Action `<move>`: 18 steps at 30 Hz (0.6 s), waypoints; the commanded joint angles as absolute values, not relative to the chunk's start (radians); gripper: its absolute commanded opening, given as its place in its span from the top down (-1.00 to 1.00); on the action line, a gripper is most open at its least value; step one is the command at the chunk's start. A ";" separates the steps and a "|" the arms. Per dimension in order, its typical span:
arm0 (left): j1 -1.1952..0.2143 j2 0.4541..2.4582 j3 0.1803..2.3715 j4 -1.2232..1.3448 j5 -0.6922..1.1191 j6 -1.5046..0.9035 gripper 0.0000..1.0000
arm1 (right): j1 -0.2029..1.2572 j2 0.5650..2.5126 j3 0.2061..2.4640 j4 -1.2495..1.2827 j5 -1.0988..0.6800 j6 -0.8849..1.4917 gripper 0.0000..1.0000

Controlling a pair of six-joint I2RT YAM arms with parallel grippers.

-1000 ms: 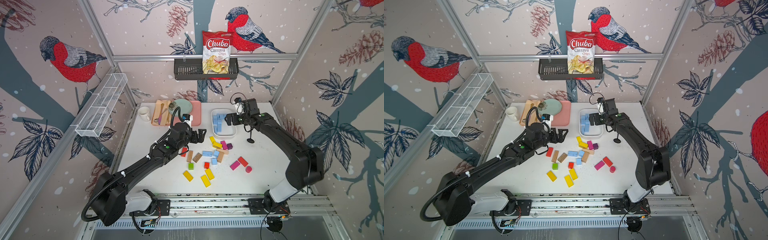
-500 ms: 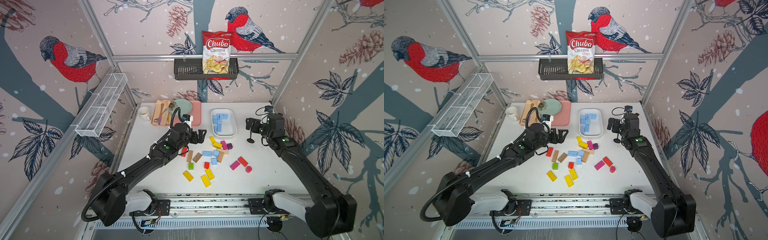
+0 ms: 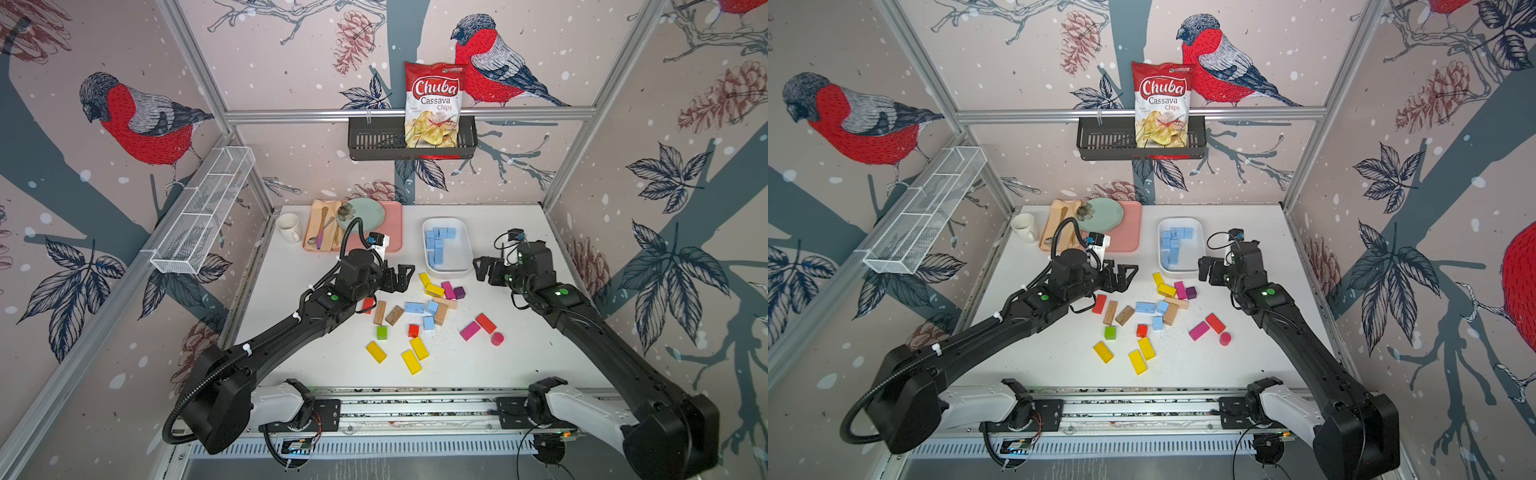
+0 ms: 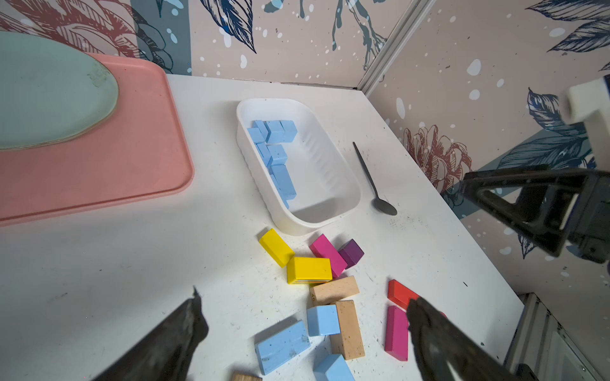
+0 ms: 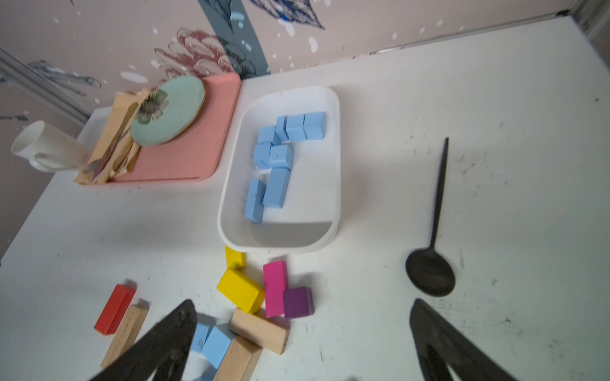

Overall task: Pick out the blue building blocks
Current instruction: Pick up the building block from the center of the board.

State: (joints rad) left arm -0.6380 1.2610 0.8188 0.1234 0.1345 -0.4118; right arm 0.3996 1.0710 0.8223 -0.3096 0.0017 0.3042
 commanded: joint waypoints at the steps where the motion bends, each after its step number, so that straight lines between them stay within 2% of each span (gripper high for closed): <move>1: -0.636 1.258 0.812 0.151 0.180 -0.369 -0.98 | 0.486 1.087 0.799 -0.376 0.099 0.362 -0.99; 11: -0.637 1.244 0.783 0.176 0.162 -0.367 -0.97 | 0.734 1.248 0.804 -0.419 0.181 0.507 -0.92; 18: -0.637 1.215 0.761 0.156 0.057 -0.392 -0.97 | 0.893 1.415 0.842 -0.411 0.207 0.632 -0.79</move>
